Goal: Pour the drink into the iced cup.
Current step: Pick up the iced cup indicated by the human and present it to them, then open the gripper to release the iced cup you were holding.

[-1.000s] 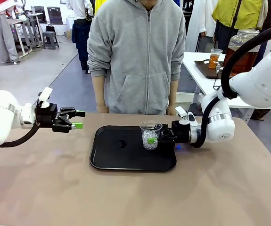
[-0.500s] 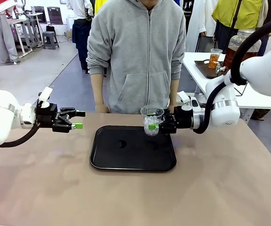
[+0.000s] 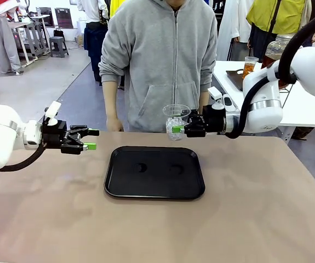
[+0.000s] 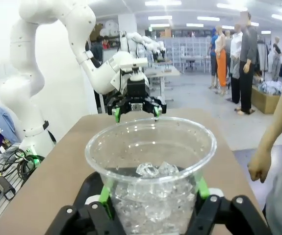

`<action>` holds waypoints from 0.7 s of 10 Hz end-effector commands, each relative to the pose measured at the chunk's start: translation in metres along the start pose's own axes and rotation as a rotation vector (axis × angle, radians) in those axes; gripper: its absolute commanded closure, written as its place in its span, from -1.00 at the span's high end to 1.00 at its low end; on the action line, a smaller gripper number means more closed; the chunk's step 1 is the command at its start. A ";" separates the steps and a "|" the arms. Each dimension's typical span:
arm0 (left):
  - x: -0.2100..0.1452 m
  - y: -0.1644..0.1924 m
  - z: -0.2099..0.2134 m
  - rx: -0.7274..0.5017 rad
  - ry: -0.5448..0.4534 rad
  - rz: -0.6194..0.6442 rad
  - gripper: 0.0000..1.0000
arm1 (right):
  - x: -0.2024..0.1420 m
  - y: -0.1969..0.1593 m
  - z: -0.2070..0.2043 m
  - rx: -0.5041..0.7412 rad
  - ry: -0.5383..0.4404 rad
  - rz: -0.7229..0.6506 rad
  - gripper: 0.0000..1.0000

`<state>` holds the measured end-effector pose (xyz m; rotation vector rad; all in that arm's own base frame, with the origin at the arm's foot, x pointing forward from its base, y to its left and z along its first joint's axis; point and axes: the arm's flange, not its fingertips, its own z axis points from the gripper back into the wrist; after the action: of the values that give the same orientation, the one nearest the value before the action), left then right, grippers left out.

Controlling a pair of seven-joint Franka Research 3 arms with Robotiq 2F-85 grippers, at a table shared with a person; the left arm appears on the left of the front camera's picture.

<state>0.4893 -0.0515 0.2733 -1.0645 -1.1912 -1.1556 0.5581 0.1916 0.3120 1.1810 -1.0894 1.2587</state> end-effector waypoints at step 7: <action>0.002 0.000 -0.001 0.000 0.001 0.002 1.00 | -0.005 0.005 0.003 -0.003 -0.041 0.017 0.53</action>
<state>0.4893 -0.0515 0.2733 -1.0644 -1.1911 -1.1556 0.5570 0.1860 0.3058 1.1934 -1.0925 1.2502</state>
